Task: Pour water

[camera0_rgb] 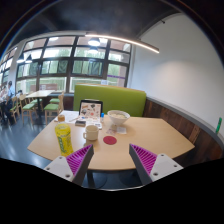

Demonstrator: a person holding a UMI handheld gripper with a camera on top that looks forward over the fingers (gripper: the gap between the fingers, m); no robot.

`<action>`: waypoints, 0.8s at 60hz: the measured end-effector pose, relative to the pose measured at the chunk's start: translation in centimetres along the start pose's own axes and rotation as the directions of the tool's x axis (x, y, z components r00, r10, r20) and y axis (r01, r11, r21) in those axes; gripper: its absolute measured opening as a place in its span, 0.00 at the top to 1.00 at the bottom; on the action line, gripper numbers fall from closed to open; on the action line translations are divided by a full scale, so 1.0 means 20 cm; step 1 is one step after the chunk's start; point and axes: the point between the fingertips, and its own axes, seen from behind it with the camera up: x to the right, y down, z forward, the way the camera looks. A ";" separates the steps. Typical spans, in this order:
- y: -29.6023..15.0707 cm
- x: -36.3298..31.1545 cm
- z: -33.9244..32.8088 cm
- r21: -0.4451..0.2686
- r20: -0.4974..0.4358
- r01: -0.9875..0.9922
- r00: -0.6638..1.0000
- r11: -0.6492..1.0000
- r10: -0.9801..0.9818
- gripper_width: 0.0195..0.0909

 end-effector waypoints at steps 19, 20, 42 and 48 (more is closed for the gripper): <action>0.22 -0.29 0.06 -0.033 0.074 -0.022 0.997 0.999 0.024 0.13; 0.24 -0.32 0.07 -0.034 0.080 -0.021 0.997 0.999 0.023 0.12; 0.50 -1.08 0.54 -0.127 0.213 -0.058 0.973 0.990 0.085 0.13; 0.41 -1.16 0.69 -0.095 0.160 -0.080 0.983 0.992 0.094 0.13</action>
